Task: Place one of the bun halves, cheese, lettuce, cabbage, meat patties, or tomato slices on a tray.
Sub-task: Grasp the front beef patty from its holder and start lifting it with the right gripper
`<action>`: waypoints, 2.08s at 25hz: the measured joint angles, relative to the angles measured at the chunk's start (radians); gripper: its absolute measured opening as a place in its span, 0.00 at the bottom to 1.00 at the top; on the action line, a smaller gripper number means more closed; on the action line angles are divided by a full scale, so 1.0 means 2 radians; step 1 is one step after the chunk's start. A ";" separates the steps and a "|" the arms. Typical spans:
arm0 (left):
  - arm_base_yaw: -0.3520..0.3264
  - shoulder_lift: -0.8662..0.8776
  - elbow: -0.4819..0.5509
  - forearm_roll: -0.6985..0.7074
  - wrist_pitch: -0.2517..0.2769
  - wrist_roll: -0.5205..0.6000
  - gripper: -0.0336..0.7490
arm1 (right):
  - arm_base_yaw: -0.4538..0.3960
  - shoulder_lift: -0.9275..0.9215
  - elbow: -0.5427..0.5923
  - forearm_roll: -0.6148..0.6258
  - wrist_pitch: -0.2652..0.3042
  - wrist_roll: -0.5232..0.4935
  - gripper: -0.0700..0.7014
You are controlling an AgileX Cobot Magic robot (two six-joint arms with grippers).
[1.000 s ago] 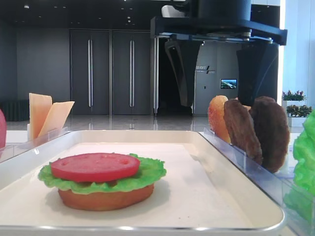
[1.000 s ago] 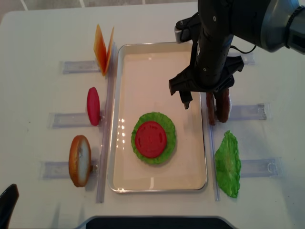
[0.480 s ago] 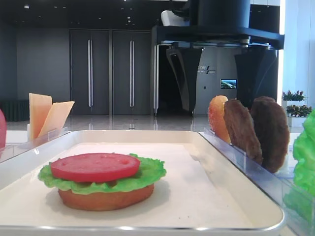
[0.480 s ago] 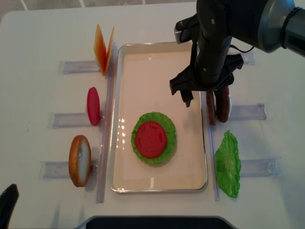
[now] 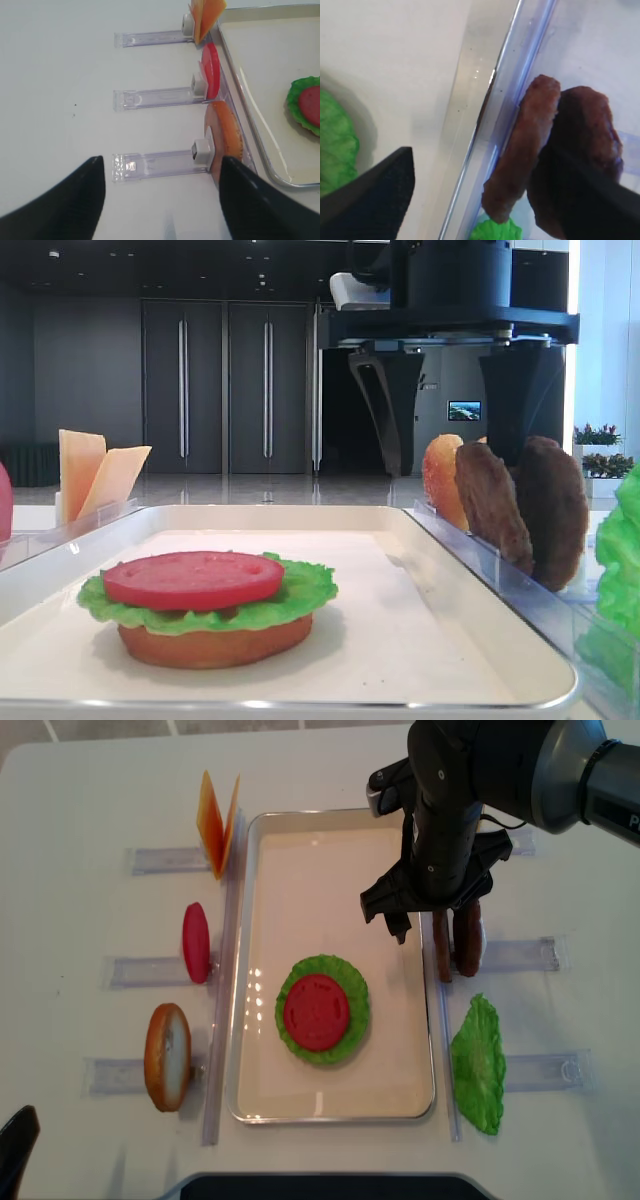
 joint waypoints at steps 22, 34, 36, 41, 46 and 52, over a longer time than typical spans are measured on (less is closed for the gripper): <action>0.000 0.000 0.000 0.000 0.000 0.000 0.73 | 0.000 0.000 0.000 -0.009 0.011 -0.004 0.37; 0.000 0.000 0.000 0.000 0.000 0.000 0.73 | 0.000 0.000 0.000 -0.027 0.010 -0.004 0.29; 0.000 0.000 0.000 0.000 0.000 0.000 0.73 | 0.000 0.000 0.000 -0.028 0.010 -0.005 0.29; 0.000 0.000 0.000 0.000 0.000 0.000 0.73 | 0.000 0.000 0.000 -0.033 0.010 -0.009 0.29; 0.000 0.000 0.000 0.000 0.000 0.000 0.73 | 0.001 0.000 0.000 -0.033 0.010 -0.011 0.29; 0.000 0.000 0.000 0.000 0.000 0.000 0.73 | 0.001 -0.003 0.000 -0.031 0.012 -0.016 0.29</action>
